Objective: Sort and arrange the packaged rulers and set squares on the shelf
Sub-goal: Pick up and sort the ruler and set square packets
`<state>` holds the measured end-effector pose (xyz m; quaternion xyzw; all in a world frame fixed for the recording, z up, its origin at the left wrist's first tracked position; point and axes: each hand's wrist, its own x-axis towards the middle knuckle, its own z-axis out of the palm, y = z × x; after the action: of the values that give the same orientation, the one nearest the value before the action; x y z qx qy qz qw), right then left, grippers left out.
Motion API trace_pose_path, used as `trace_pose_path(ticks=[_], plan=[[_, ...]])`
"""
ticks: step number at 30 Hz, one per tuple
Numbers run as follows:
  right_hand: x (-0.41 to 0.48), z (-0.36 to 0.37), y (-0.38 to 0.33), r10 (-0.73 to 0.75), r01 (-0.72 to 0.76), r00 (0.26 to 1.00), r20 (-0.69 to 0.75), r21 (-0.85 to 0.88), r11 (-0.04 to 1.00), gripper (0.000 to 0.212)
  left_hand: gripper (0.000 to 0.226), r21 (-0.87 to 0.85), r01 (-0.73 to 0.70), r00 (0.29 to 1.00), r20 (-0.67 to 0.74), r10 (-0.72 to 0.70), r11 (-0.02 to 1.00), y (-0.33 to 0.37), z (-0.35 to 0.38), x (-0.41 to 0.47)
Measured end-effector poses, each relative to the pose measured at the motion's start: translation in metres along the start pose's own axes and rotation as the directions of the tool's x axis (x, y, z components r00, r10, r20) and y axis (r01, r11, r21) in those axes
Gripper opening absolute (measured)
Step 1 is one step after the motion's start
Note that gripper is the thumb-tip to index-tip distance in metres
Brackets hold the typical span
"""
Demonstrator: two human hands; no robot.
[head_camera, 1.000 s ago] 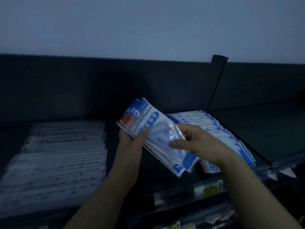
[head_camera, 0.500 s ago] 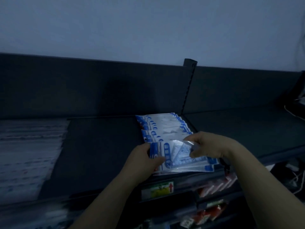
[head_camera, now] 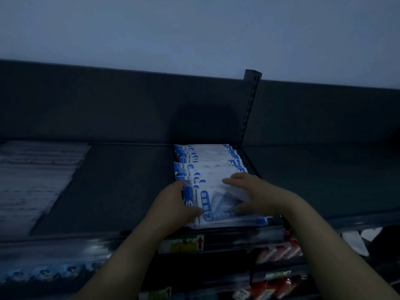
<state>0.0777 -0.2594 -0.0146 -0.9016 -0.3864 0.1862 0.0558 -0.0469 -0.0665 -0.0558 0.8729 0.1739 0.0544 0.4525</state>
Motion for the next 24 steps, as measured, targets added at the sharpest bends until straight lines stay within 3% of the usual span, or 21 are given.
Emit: trace_pose_path(ticks=[3,5,7,9,13,18,21,24], plan=[[-0.014,0.015,0.011,0.019,0.009,0.984,-0.177,0.157,0.987,0.071,0.091,0.236,-0.027,0.991,-0.122,0.057,0.971,-0.003,0.003,-0.008],[-0.018,0.029,0.015,0.043,-0.008,0.974,-0.224,0.157,0.988,0.068,0.081,0.409,-0.069,0.985,-0.117,0.128,0.91,-0.005,0.007,-0.01],[-0.021,0.042,0.017,0.045,-0.011,0.984,-0.175,0.193,0.981,0.068,0.072,0.481,-0.089,0.994,-0.019,0.111,0.872,-0.009,0.012,-0.012],[-0.023,0.043,0.019,0.065,0.01,0.977,-0.205,0.344,0.939,0.07,0.068,0.415,-0.081,0.996,-0.003,0.091,0.906,-0.01,0.012,-0.012],[-0.015,0.029,0.021,0.271,-0.009,0.895,-0.355,0.592,0.806,0.065,0.057,0.107,-0.046,0.989,-0.137,0.061,0.993,0.002,0.003,0.003],[-0.008,0.034,0.018,0.272,-0.057,0.936,-0.224,0.665,0.745,0.045,0.072,0.041,-0.033,0.997,0.066,0.03,0.999,0.0,0.014,0.024],[0.0,0.027,0.03,0.351,-0.069,0.9,-0.258,0.711,0.7,0.061,0.057,-0.058,-0.032,0.999,-0.028,0.03,0.998,0.0,0.008,0.033],[0.018,0.016,0.035,0.404,-0.089,0.877,-0.26,0.738,0.669,0.065,0.059,-0.075,0.048,0.993,-0.104,-0.055,0.996,0.006,-0.003,0.052]])
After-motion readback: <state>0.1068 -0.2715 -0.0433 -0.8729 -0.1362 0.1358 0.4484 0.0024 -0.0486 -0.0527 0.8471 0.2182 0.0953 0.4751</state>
